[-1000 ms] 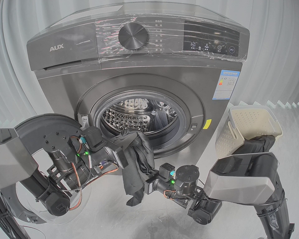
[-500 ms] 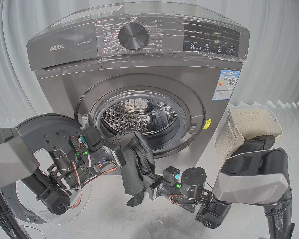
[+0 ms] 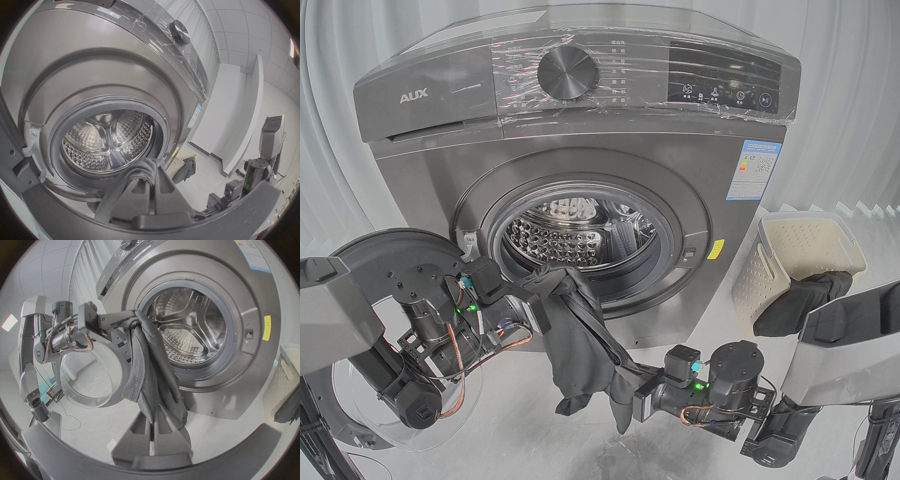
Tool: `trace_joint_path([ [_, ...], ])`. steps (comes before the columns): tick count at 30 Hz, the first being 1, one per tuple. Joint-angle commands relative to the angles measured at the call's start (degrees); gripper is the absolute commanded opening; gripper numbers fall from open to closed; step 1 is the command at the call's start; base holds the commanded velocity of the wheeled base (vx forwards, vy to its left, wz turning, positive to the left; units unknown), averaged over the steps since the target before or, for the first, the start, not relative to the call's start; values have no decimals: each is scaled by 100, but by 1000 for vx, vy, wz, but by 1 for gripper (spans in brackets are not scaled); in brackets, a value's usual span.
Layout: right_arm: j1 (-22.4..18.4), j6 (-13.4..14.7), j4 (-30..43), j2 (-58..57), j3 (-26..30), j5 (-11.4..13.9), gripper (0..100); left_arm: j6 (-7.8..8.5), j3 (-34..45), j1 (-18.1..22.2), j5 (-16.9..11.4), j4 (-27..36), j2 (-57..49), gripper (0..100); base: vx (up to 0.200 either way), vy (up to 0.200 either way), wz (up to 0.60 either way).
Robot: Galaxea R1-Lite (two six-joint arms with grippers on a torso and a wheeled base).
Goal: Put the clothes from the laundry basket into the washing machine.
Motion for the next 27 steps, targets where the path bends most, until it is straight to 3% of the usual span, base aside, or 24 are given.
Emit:
trace_joint_path([
  [1, -74, -2, -1, -411, 199, -14, 0, -13, -4, 19, 62, -3, 61, 0, 0, 0, 0],
  [9, -505, -11, 8, -657, 208, -23, 0, -13, -92, 19, 159, -3, 44, 0, 0, 0, 0],
  [16, -1138, -11, -1, -815, -73, -14, 0, -4, -188, 10, 299, -3, -255, 0, 0, 0, 0],
  [27, -1094, 15, 8, -1448, -328, -32, 0, 40, 110, -113, 299, -3, -861, 0, 0, 0, 0],
])
